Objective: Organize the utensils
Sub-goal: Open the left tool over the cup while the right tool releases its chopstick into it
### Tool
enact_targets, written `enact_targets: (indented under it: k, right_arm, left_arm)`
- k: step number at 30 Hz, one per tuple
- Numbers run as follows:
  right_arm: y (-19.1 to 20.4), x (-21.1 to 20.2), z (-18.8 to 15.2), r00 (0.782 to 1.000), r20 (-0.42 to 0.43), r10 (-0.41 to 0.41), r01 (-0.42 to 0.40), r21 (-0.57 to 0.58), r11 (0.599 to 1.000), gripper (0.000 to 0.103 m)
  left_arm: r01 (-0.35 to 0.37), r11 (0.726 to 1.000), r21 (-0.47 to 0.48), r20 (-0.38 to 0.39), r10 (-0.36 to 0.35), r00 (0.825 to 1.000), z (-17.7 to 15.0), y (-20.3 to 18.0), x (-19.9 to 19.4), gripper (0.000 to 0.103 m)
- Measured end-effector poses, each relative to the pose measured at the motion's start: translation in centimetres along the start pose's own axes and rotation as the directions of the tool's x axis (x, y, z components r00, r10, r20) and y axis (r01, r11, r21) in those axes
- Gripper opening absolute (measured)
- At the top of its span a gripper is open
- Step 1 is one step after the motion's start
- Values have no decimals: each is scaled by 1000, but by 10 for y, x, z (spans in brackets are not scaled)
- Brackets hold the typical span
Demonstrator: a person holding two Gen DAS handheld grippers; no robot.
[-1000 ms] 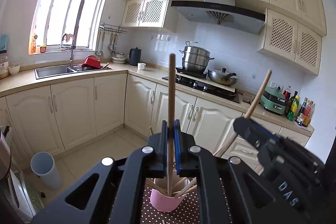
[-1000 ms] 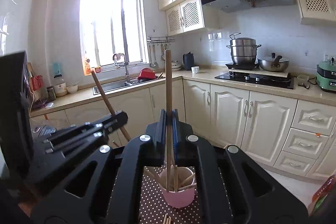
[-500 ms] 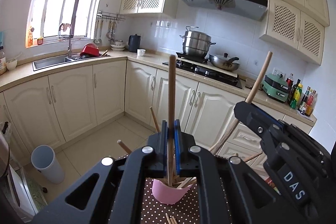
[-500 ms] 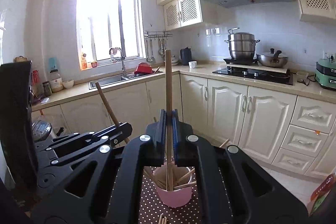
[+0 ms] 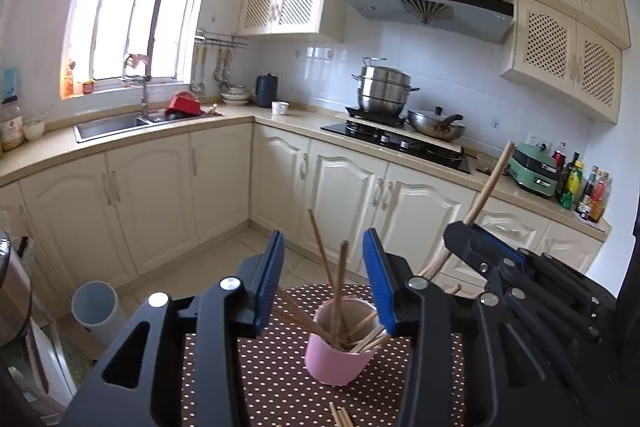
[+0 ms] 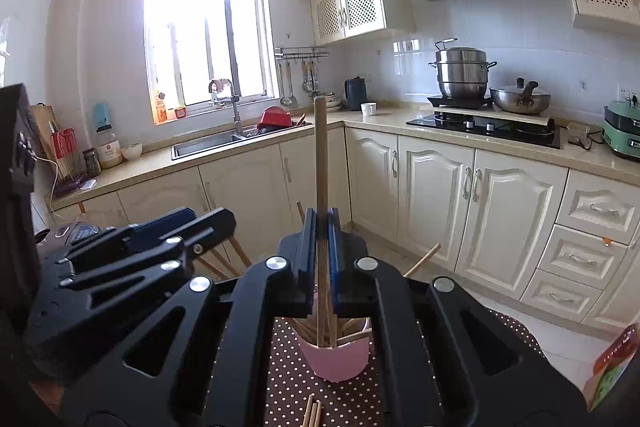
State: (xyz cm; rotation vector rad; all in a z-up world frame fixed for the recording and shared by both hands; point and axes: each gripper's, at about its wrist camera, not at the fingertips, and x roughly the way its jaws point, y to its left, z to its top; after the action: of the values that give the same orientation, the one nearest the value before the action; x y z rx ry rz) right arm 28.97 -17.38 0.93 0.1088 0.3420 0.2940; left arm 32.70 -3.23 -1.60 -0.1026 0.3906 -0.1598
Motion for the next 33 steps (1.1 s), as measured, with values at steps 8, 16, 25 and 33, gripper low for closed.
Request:
enact_targets:
  k: [8, 16, 25, 33]
  right_arm:
    - [1, 2, -8, 1000, -31, 0, 0, 3, 1000, 6]
    - [4, 6, -16, 998, -63, 7, -7, 9, 1000, 7]
    - [4, 4, -20, 996, -83, 15, -13, 25, 1000, 20]
    - [5, -2, -20, 997, -83, 9, -6, 38, 999, 47]
  left_arm:
    - [-36, 999, 0, 9, 36, 999, -1, 8, -13, 46]
    - [-43, 999, 5, -13, 43, 999, -5, 11, -14, 47]
    - [-49, 999, 9, -26, 50, 998, -7, 17, -20, 50]
    - [-54, 999, 4, -24, 54, 998, -8, 20, -31, 52]
